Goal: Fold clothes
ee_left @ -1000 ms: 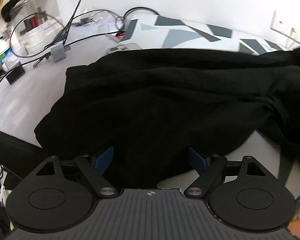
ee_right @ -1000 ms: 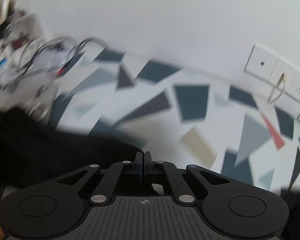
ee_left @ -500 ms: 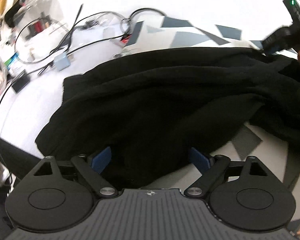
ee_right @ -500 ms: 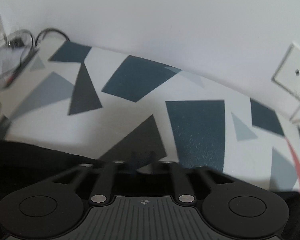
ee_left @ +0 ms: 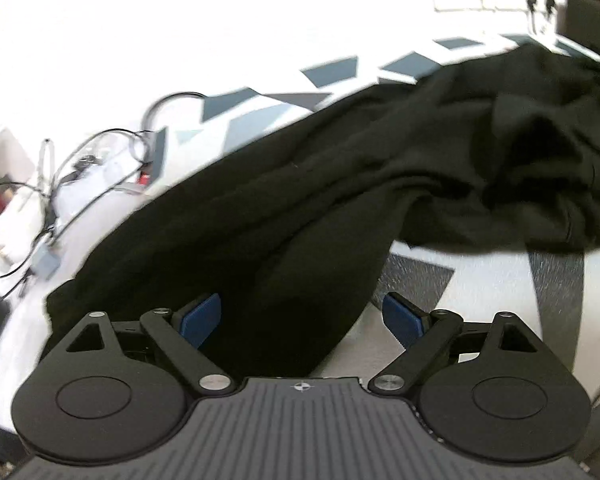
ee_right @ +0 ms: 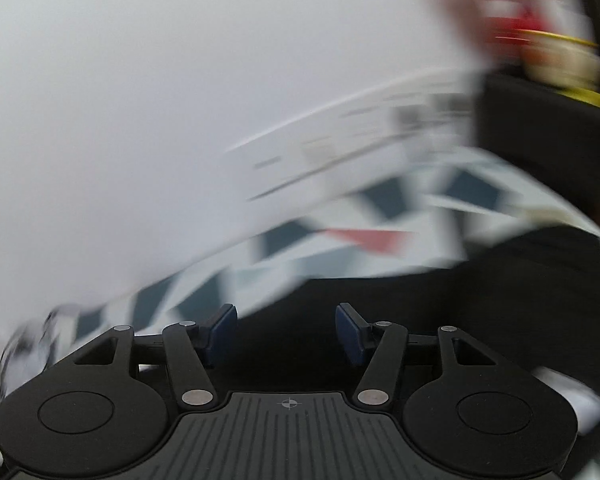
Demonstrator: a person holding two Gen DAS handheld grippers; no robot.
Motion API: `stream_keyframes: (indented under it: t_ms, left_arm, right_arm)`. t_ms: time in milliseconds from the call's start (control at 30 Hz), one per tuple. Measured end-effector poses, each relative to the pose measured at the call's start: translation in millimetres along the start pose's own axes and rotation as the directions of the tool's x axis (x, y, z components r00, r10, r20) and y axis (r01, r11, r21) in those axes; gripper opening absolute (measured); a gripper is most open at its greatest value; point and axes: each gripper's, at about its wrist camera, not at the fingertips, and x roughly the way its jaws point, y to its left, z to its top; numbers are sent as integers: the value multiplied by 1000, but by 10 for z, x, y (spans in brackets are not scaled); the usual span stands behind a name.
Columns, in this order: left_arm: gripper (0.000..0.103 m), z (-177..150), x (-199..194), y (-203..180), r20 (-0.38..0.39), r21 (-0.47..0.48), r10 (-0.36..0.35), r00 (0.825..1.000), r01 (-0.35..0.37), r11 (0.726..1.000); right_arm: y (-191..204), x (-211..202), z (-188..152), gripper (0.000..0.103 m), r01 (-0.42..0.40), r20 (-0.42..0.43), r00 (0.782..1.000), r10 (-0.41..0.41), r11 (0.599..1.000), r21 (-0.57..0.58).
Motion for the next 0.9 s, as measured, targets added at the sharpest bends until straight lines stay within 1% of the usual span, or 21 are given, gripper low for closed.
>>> stream_keyframes:
  t_ms: [33, 100, 200, 267, 333, 367, 400, 433, 467, 500, 533, 567, 600, 633, 667, 700, 733, 767, 800, 867, 900]
  left_arm:
    - [90, 5, 36, -2, 3, -4, -5, 1000, 5, 1000]
    - [91, 15, 107, -6, 9, -13, -15, 1000, 15, 1000]
    - [91, 68, 171, -37, 6, -43, -21, 1000, 21, 999]
    - [91, 107, 192, -83, 5, -49, -16, 1000, 16, 999]
    - [91, 131, 188, -133, 8, -29, -2, 1000, 2, 1000]
    - [91, 140, 178, -166, 10, -11, 6, 1000, -6, 1000]
    - [89, 150, 167, -199, 12, 7, 14, 1000, -15, 1000]
    - [81, 147, 153, -208, 16, 28, 17, 1000, -18, 999]
    - [76, 145, 140, -218, 21, 49, 20, 1000, -21, 999]
    - [63, 157, 141, -215, 19, 60, 23, 1000, -24, 998]
    - [44, 162, 139, -203, 7, 60, 23, 1000, -23, 998]
    - [36, 166, 137, -190, -5, 60, 22, 1000, -22, 998]
    - [23, 170, 135, -178, -17, 60, 22, 1000, -21, 998]
    - [14, 162, 106, -170, -8, 80, 34, 999, -33, 996]
    - [12, 155, 76, -163, 0, 100, 45, 999, -45, 994]
    - [8, 147, 47, -155, 9, 120, 57, 998, -58, 991]
    - [7, 139, 16, -147, 19, 139, 68, 997, -70, 988]
    - [7, 129, -52, -118, 42, 142, 78, 996, -83, 986]
    - [6, 119, -121, -88, 65, 144, 88, 994, -96, 985]
    - [6, 125, -328, 41, 114, 101, 102, 988, -114, 988]
    - [6, 137, -428, 109, 136, 75, 108, 985, -119, 990]
  right_arm:
    - [-229, -201, -59, 52, 50, 28, 998, -52, 998, 49]
    - [-643, -562, -196, 53, 138, 63, 987, -148, 979, 147]
    - [-1143, -897, -380, 53, 206, 43, 973, -229, 933, 295]
    - [-1370, -996, -521, 55, 208, 41, 969, -243, 897, 390]
    - [-1522, -985, -655, 56, 179, 36, 974, -223, 859, 480]
    - [-1589, -965, -716, 57, 154, 36, 979, -202, 838, 523]
    - [-1624, -914, -765, 57, 106, 44, 986, -158, 822, 560]
    - [-1633, -868, -817, 57, 54, 60, 992, -109, 810, 585]
    - [-1630, -816, -859, 58, 2, 76, 995, -60, 797, 604]
    - [-1598, -737, -873, 63, -47, 86, 996, -8, 788, 614]
    - [-1547, -638, -874, 65, -84, 85, 996, 40, 781, 619]
    - [-1481, -545, -862, 66, -105, 75, 994, 75, 779, 618]
    - [-1415, -462, -848, 66, -119, 63, 993, 101, 782, 611]
    - [-1353, -394, -831, 66, -123, 56, 992, 112, 791, 599]
    - [-1298, -328, -806, 66, -122, 56, 992, 110, 801, 586]
    - [-1245, -269, -782, 53, -120, 59, 993, 105, 812, 572]
    - [-1203, -227, -751, 40, -113, 66, 994, 92, 824, 555]
    - [-1175, -193, -703, 9, -98, 63, 995, 76, 836, 540]
    - [-1157, -182, -639, 2, -87, 65, 996, 63, 842, 532]
    - [-1128, -268, -490, 0, -104, 130, 991, 42, 847, 522]
    - [-1096, -362, -400, 0, -122, 182, 983, 34, 859, 498]
